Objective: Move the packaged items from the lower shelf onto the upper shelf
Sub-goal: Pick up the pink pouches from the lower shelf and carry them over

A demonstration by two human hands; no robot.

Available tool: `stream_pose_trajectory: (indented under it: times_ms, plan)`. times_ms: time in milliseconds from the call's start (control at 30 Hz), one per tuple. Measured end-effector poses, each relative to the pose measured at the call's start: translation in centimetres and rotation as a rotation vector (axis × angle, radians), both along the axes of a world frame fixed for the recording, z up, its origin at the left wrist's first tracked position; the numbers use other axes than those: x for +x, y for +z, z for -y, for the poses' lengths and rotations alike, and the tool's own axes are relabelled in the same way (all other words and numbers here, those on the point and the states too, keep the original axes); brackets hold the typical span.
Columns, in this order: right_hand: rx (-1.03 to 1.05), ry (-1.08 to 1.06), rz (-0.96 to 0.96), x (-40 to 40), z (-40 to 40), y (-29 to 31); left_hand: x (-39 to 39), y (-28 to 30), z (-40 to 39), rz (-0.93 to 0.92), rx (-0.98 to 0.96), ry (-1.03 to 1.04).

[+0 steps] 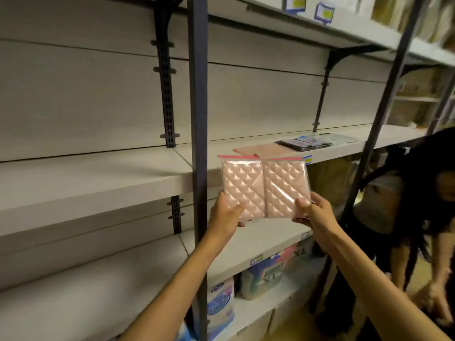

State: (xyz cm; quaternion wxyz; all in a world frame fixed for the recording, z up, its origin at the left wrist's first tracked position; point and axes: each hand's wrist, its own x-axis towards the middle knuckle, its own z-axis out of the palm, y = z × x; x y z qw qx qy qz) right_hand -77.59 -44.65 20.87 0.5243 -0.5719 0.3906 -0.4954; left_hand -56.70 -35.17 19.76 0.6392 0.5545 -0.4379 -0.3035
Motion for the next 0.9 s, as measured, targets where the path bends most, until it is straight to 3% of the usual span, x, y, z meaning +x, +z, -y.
stream_pose_trajectory:
  times_ms: [167, 400, 733, 900]
  plan:
    - [-0.058, 0.043, -0.011, 0.3, 7.5, 4.5, -0.8, 4.1, 7.2, 0.018, -0.066, 0.076]
    - [-0.072, 0.095, -0.1, 1.4, 16.2, 8.4, 0.5, 7.3, 15.9, 0.189, 0.044, 0.278]
    - [-0.074, 0.126, -0.136, 3.0, 26.6, 10.8, 1.2, 10.1, 23.2, 0.068, 0.092, 0.338]
    - [-0.214, 0.12, -0.355, 3.6, 30.5, 11.2, 1.2, 10.3, 25.8, 0.045, 0.198, 0.352]
